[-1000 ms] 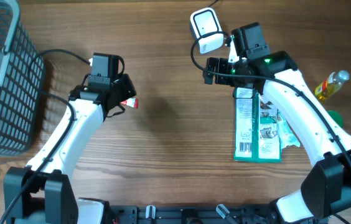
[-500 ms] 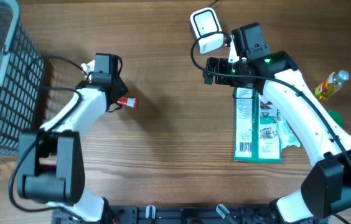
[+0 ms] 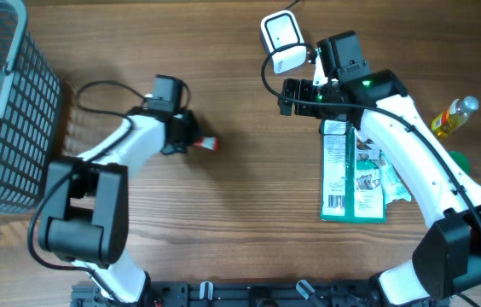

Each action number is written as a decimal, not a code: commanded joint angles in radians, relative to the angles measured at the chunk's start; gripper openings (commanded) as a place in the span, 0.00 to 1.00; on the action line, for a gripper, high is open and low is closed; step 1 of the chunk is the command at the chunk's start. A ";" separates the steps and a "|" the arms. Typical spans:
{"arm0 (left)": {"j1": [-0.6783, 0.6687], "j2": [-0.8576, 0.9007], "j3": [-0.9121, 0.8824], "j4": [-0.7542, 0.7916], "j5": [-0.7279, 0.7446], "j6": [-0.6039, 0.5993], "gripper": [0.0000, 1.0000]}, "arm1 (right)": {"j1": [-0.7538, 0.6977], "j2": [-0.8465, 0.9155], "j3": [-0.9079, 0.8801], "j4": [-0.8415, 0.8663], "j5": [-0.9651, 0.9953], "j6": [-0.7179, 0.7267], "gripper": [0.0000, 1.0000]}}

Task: Scan the item barcode
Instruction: 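Move the left gripper to the red strip and grasp it, then drag the red strip right toward the centre with the left gripper, then bring the right gripper to the red strip and grasp it beside the left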

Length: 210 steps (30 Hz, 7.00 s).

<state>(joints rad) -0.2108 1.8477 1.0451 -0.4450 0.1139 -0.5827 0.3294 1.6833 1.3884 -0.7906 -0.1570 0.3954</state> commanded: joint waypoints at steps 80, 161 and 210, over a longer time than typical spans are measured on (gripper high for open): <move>-0.190 -0.002 0.171 -0.240 -0.044 -0.024 0.16 | 0.004 0.002 0.007 0.006 -0.016 0.000 1.00; -0.262 0.100 0.126 -0.142 -0.097 -0.055 0.09 | 0.309 0.024 -0.683 0.653 -0.191 0.734 0.54; -0.254 0.099 0.126 -0.137 -0.102 -0.054 0.19 | 0.325 0.026 -0.683 0.774 -0.067 0.598 0.04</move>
<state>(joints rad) -0.4759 1.9152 1.1835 -0.5827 0.0383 -0.6277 0.6514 1.6962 0.7124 -0.0132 -0.2607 1.0607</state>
